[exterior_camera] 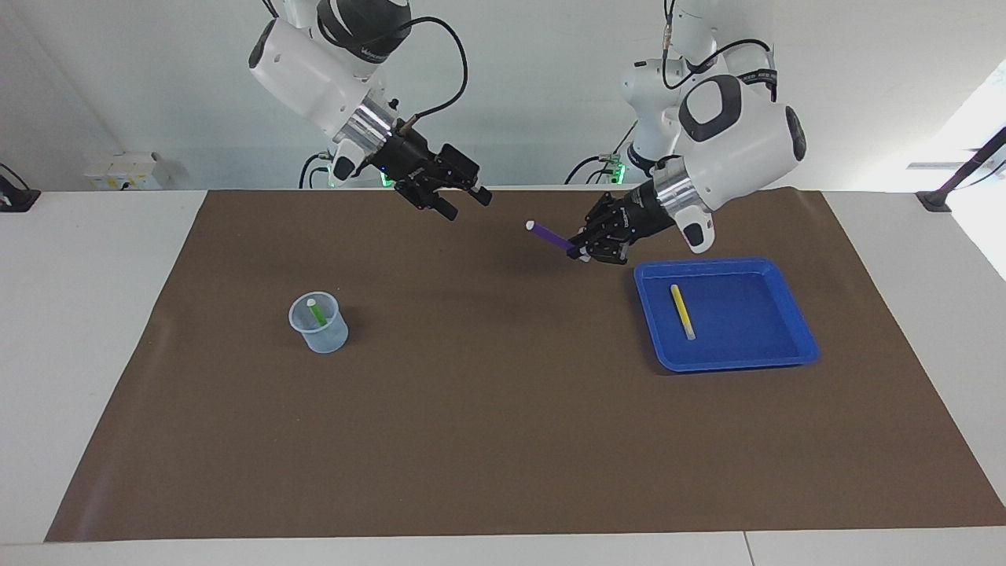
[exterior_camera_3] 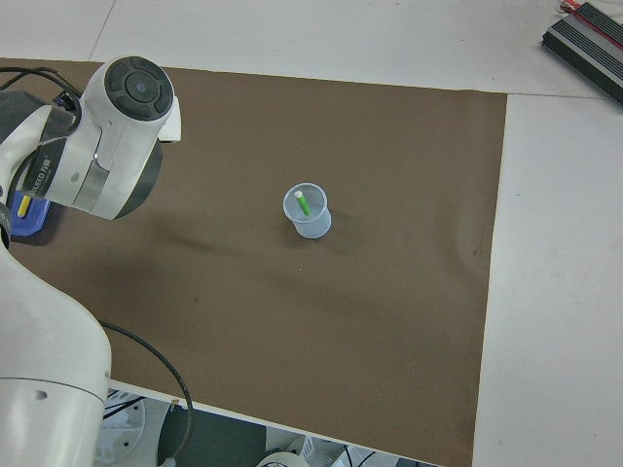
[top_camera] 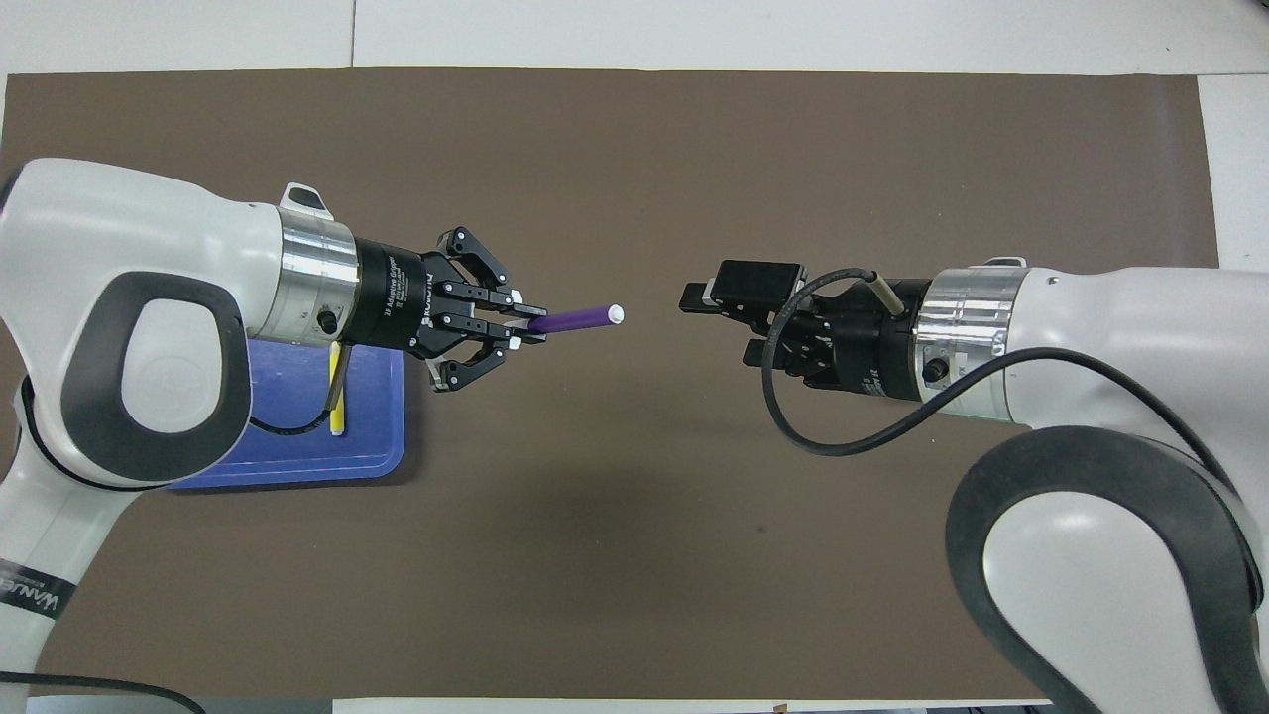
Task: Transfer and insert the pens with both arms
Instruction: 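Grasp the purple pen with the right gripper while the left gripper holds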
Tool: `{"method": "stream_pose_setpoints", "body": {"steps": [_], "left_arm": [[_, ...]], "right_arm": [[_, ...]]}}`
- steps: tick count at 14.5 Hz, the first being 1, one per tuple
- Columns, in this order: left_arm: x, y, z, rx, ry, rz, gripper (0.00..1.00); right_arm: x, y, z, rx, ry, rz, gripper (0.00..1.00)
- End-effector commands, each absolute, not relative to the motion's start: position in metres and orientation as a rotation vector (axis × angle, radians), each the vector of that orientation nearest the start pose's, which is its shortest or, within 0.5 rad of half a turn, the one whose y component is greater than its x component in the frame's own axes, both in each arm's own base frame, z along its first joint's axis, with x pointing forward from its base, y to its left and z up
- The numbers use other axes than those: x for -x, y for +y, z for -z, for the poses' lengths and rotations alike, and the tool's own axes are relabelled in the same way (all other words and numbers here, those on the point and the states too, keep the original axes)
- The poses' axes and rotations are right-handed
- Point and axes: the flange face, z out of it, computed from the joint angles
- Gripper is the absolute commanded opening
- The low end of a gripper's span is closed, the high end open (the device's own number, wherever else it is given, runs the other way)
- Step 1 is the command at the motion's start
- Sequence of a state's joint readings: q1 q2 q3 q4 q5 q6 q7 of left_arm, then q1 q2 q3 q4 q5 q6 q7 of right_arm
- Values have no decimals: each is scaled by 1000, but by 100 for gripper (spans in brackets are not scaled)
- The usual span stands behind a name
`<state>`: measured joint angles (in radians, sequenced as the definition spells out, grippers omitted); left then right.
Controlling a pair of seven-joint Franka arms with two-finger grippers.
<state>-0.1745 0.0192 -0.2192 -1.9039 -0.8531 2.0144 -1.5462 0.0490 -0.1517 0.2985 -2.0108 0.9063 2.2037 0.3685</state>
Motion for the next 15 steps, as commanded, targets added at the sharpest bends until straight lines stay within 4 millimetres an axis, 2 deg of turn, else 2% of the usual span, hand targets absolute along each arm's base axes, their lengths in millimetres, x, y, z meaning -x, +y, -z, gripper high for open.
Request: {"method": "stream_pose_setpoints", "body": {"steps": [1,4,9,11,13,15], "left_arm": [[-489,-276,-516,-1734,1771,782,0],[-474,-296,-516,-1686,1796,741,0],[-471,-297,-518,-1657,1818,738,0],[-471,-298,-518,-1644,1819,751,0],[-471,-298,-519,-1632,1819,758,0],[-471,-298,-521,-1628,1817,757,0]], "right_arm": [[-487,248,-566,2242,485,63,98],[-489,260,-560,2231,496,118,94],[-489,260,-560,2242,481,133,84],[-489,260,-559,2245,474,137,76],[-490,259,-559,2246,471,138,72],[-490,259,-559,2246,471,138,59]]}}
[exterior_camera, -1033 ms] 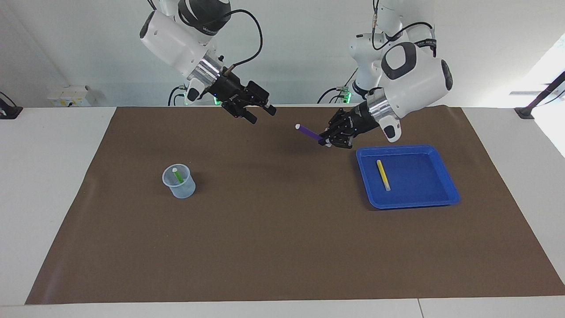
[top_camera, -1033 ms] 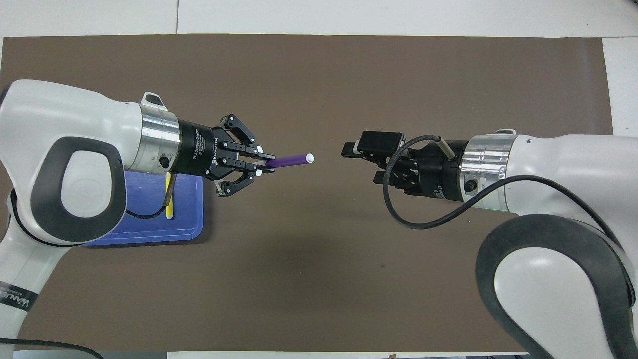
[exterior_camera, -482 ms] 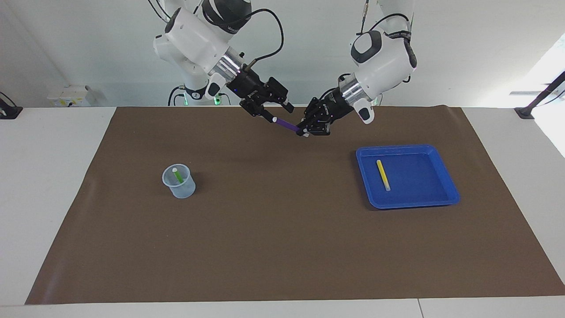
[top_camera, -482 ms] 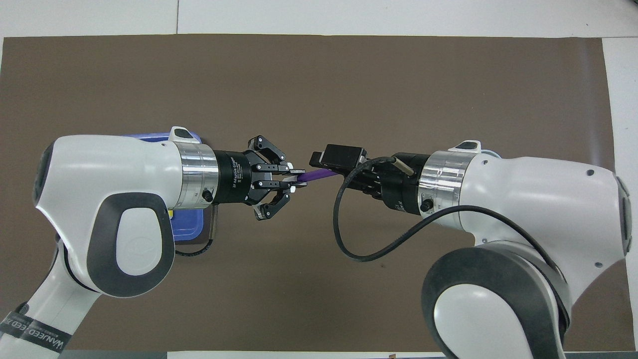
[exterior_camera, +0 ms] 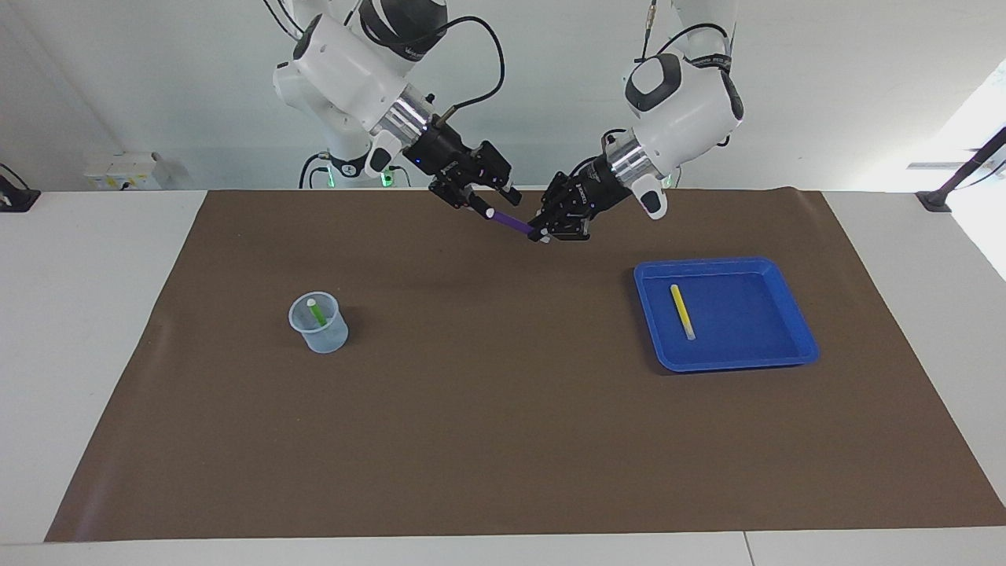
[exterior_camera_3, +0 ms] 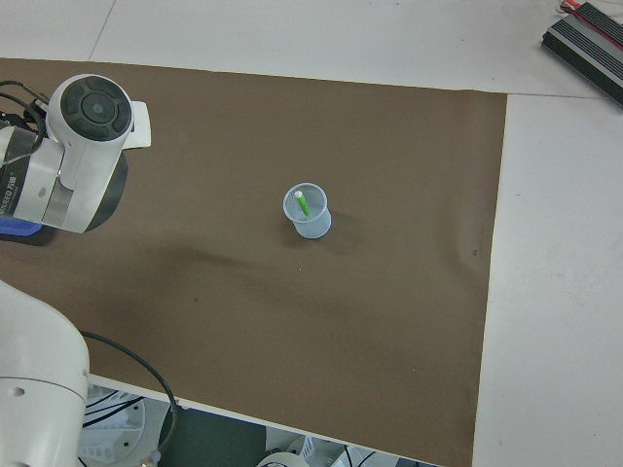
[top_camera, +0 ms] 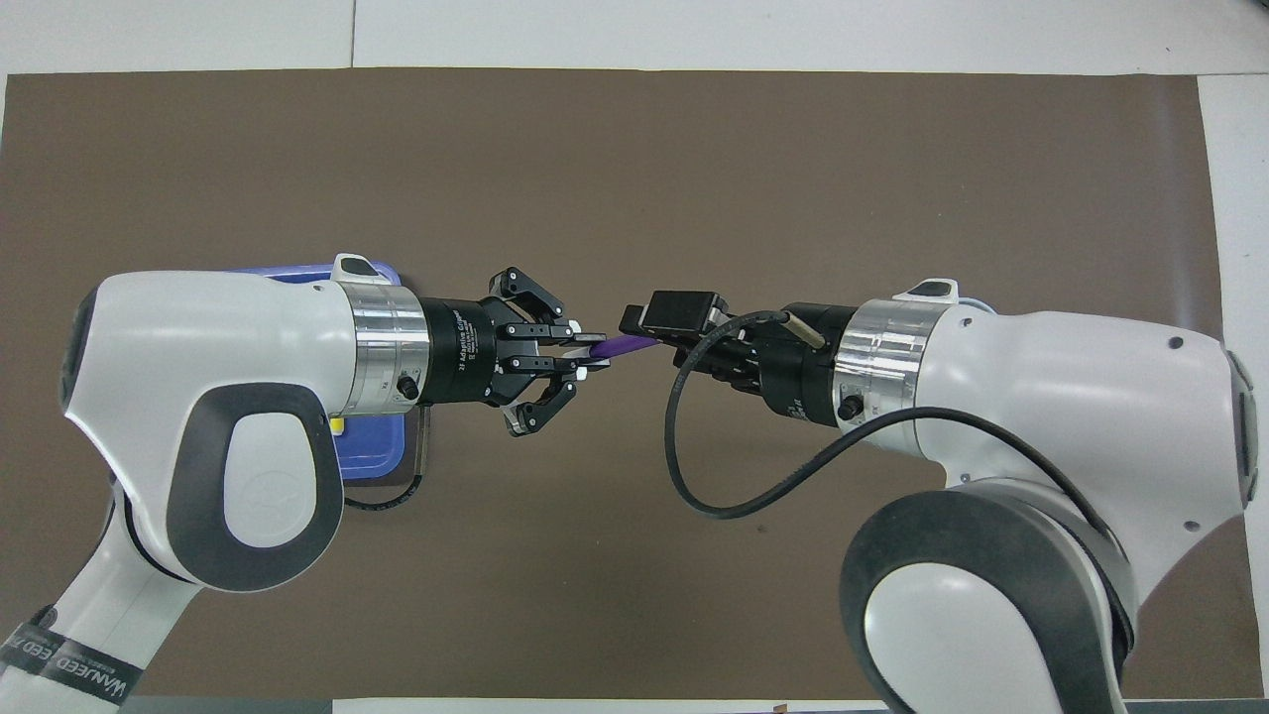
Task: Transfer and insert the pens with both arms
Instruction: 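Grasp the purple pen with the right gripper while the left gripper holds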
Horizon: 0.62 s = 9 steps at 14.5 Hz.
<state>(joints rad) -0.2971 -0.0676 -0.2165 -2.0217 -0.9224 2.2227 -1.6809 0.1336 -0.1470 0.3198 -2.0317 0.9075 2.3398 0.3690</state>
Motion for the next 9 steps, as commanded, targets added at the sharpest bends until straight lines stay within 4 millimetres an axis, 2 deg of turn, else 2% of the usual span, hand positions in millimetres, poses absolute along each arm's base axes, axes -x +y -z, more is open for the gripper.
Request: {"method": "stream_pose_setpoints", "body": {"steps": [1,9], "left_arm": [[-471,-297,-521,-1624,1817,757,0],[-473,-293,-524,-1603,1818,763,0]], "right_arm": [[-490,257,-559,2245,474,142,59],[-493,254,-559,2241,487,151,53]]}}
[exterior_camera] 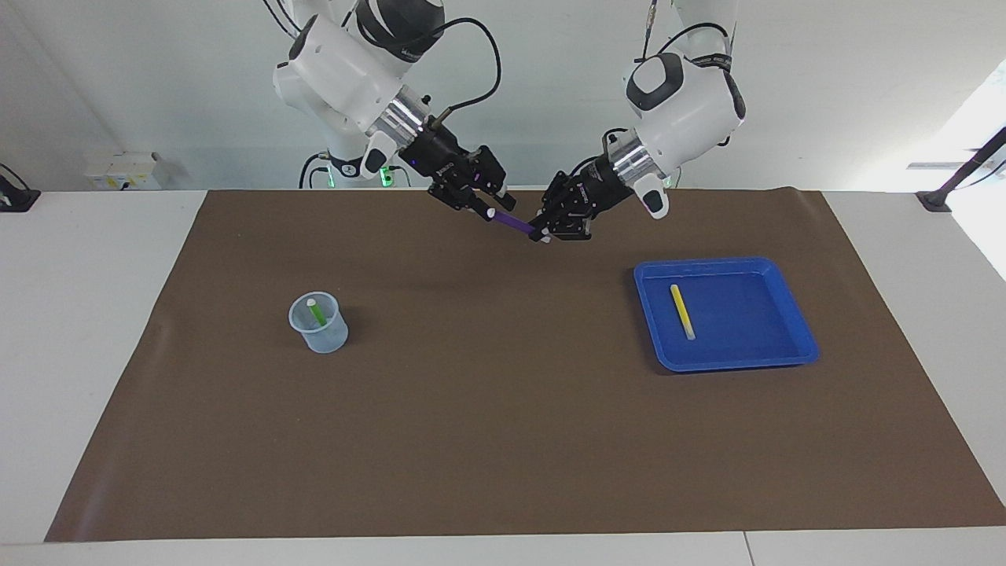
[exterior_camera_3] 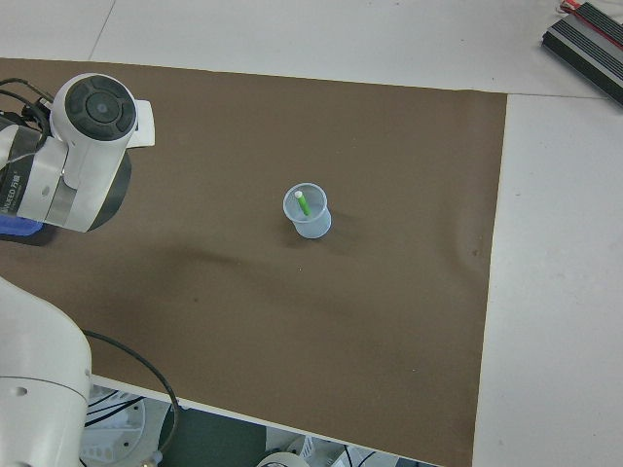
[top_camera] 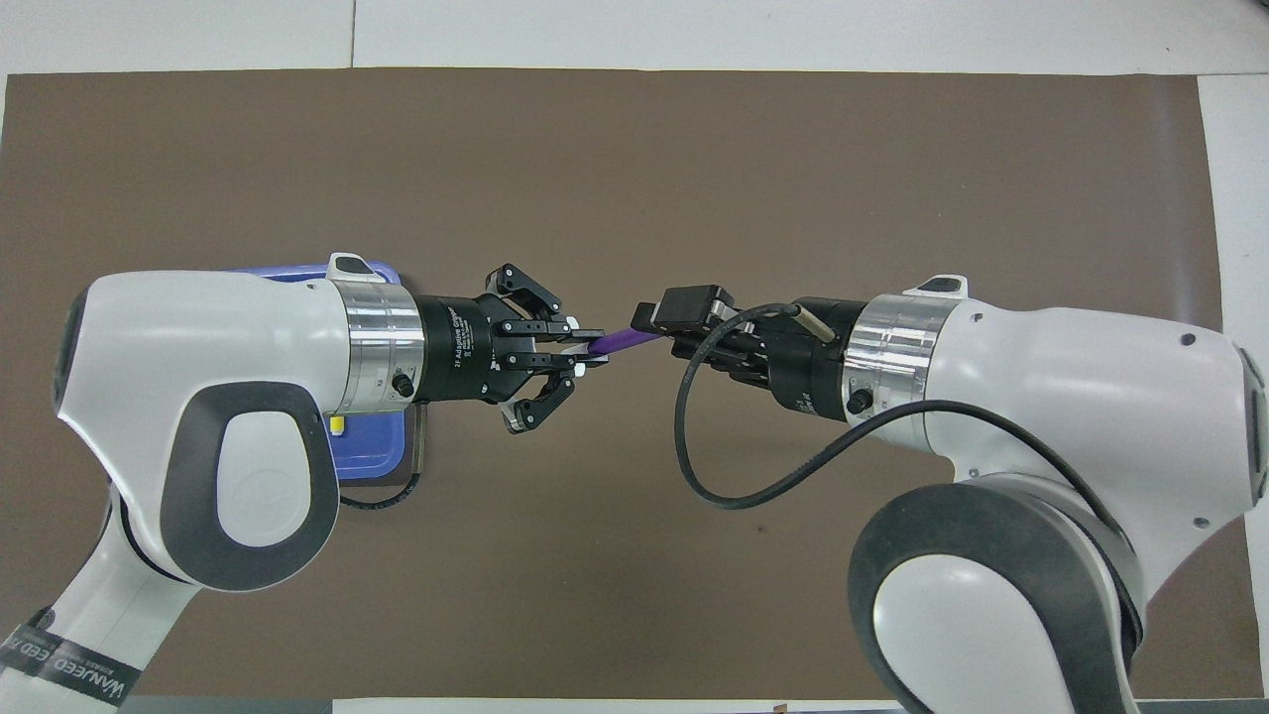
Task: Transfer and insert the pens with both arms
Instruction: 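Grasp the purple pen with the right gripper while the left gripper holds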
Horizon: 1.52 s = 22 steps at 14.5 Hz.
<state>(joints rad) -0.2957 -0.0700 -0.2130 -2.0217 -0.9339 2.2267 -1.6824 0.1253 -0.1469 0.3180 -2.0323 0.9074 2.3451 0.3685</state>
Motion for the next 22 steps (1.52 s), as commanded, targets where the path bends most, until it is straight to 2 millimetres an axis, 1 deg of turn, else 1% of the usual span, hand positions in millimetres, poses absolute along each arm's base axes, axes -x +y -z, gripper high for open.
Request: {"method": "stream_pose_setpoints", "body": {"steps": [1,7,10,12,16,18,19,20,22], "left_arm": [[-474,-292,-524,-1600,1819,761,0],[-475,-293,-525,-1594,1818,755,0],[-475,-292,-526,-1587,1817,757,0],[-476,-291,-527,-1580,1819,751,0],[-476,-292,-527,-1580,1818,750,0],[-476,-292,-527,-1580,1818,750,0],[-476,-292,-527,-1579,1818,749,0],[-477,-291,-527,-1575,1818,743,0],[-477,-291,-528,-1571,1820,744,0]], "right_arm": [[-493,254,-559,2241,487,153,51],[-499,250,-559,2224,524,198,49],[-498,252,-559,2224,522,200,49],[-495,256,-559,2226,515,195,49],[-495,256,-556,2229,515,190,48],[-496,254,-556,2229,518,194,38],[-496,253,-556,2229,519,193,28],[-497,252,-556,2227,524,193,22],[-498,251,-556,2225,529,191,21]]}}
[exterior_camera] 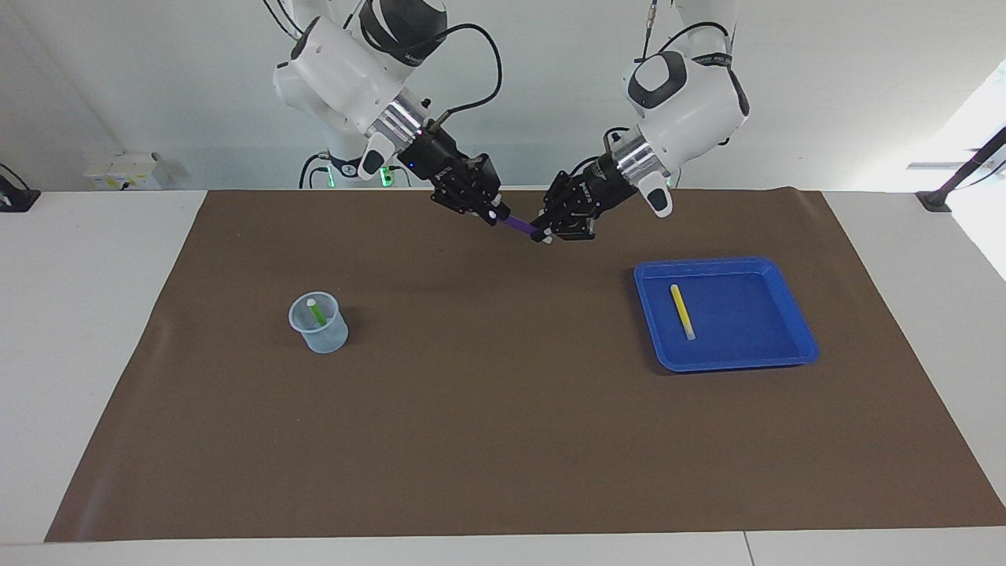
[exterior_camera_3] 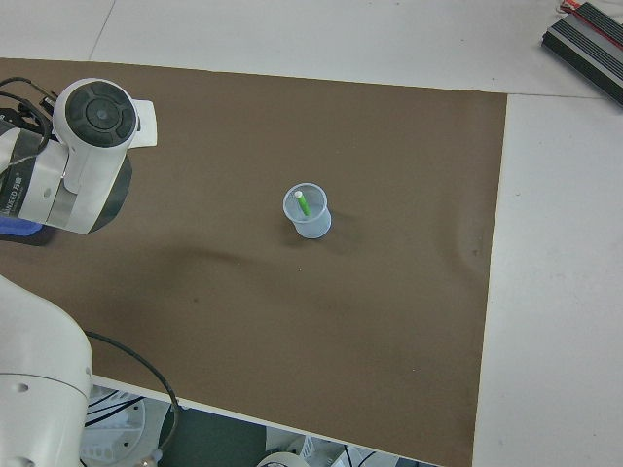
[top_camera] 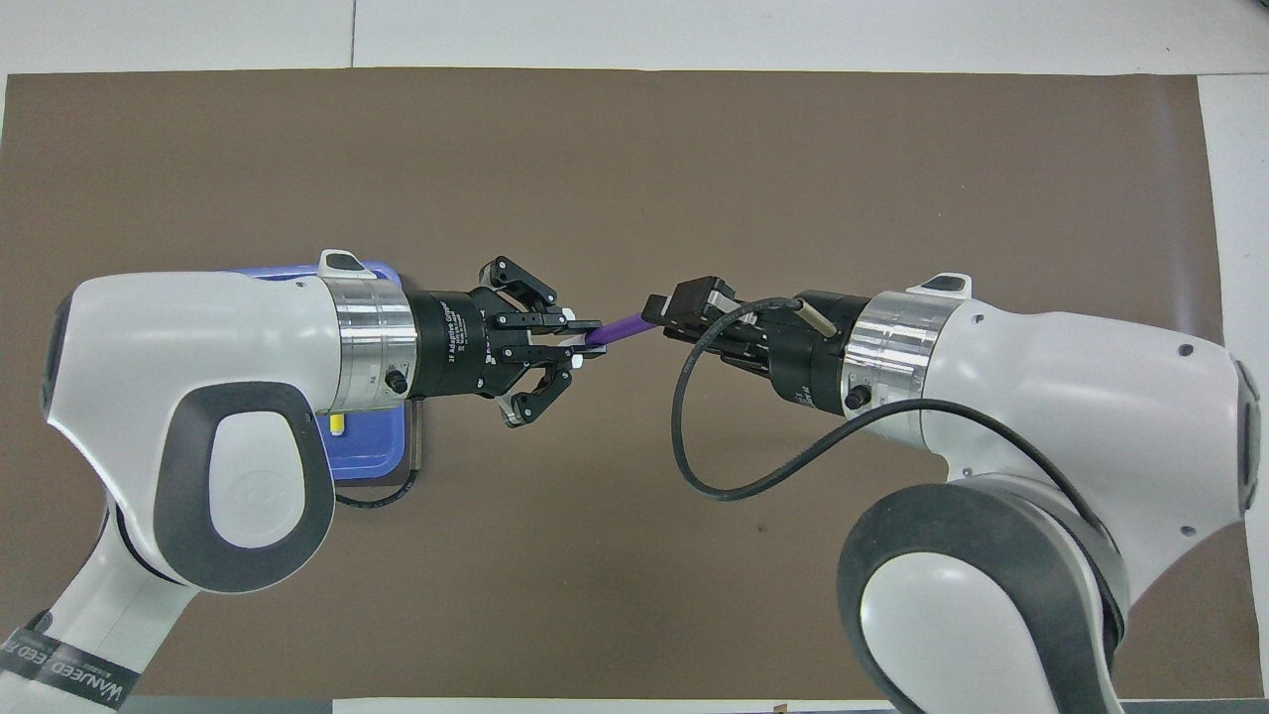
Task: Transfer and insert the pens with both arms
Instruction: 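Grasp the purple pen with the right gripper while the left gripper holds, then insert the purple pen into the cup with the right gripper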
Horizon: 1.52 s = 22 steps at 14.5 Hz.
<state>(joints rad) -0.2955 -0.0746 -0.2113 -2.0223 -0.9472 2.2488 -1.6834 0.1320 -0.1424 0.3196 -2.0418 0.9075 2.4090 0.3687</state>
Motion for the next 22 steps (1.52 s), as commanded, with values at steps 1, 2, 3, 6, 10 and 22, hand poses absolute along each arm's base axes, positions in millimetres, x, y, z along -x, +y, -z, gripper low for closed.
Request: {"method": "stream_pose_setpoints", "body": {"steps": [1,2,3,6,10,22], "left_arm": [[-477,-291,-528,-1570,1818,742,0],[-478,-291,-529,-1560,1824,742,0],[-478,-290,-529,-1551,1832,743,0],[-479,-290,-531,-1543,1831,733,18],[-480,-289,-532,-1546,1828,731,100],[-507,-226,-521,-1799,1666,482,100]], "right_arm": [[-499,250,-556,2224,531,192,21],[-499,250,-556,2223,534,191,22],[-498,252,-556,2223,534,187,22],[-499,249,-556,2221,540,187,6],[-500,246,-555,2219,547,180,0],[-534,113,-550,2798,-273,236,0]]}}
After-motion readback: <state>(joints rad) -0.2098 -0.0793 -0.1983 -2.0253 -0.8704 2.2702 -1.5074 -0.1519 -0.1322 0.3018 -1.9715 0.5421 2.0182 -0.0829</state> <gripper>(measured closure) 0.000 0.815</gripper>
